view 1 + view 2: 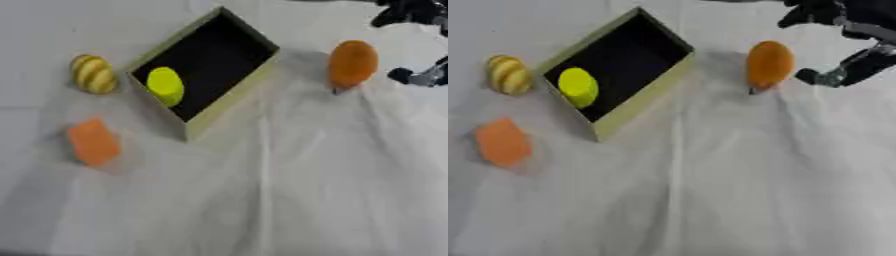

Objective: Pick up objects on the table and place them in the box.

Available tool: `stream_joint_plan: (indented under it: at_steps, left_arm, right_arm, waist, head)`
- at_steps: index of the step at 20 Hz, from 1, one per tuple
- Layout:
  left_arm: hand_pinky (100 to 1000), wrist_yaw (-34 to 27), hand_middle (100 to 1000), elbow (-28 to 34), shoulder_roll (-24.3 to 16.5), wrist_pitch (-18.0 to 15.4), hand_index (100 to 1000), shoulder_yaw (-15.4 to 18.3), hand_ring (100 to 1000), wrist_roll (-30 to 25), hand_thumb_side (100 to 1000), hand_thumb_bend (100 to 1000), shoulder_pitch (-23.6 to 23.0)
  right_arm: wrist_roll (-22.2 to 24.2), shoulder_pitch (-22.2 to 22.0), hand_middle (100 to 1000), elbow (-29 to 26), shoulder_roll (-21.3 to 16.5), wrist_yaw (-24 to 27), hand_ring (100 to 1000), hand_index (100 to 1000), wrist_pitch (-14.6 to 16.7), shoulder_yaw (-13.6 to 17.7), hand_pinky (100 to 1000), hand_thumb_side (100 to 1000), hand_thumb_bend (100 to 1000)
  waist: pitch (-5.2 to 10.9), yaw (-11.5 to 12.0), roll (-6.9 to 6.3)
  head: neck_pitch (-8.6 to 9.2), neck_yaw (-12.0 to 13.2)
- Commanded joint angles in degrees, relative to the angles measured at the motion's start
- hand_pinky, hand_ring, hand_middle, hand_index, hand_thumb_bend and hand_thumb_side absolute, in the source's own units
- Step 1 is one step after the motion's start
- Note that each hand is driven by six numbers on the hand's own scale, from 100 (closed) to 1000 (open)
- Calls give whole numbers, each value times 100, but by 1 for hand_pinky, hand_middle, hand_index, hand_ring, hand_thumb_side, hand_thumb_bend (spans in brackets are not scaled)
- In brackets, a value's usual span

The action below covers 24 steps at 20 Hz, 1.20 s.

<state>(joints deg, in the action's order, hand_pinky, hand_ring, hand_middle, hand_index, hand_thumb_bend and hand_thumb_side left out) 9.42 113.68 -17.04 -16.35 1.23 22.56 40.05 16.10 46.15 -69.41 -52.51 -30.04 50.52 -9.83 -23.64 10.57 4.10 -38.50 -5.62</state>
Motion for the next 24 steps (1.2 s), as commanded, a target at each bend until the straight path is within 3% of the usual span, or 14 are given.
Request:
stream_joint_plan:
  at_steps: [1, 8, 15, 20, 24]
  left_arm:
    - [686, -41, 726, 91, -26, -16, 871, -7, 718, -3, 541, 517, 124]
    - [686, -66, 725, 91, 2, -24, 871, -25, 718, -19, 542, 516, 174]
    - [685, -92, 723, 91, 21, -25, 871, -52, 717, -57, 544, 515, 213]
    - [685, -112, 720, 91, 28, -19, 870, -70, 717, -81, 545, 513, 235]
    - [685, -123, 718, 91, 32, -19, 870, -77, 717, -90, 545, 513, 247]
  right_arm:
    - [318, 189, 768, 163, -24, -33, 998, 906, 144, 126, 895, 347, 349]
    - [751, 399, 783, 485, 166, -240, 1000, 904, 136, 252, 906, 100, 447]
    - [967, 583, 813, 729, 347, -487, 1000, 904, 59, 342, 914, 100, 459]
    - [1000, 629, 808, 876, 428, -737, 1000, 897, 42, 349, 908, 100, 352]
    - [950, 634, 792, 970, 478, -957, 1000, 888, 24, 350, 905, 100, 327]
  waist:
    - [101, 33, 2]
    - [46, 120, 38]
    - [12, 166, 51]
    - [-17, 201, 60]
    - [-28, 215, 60]
  head:
    - [93, -46]
    - [116, -75]
    - [162, -92]
    - [177, -112]
    - [176, -125]
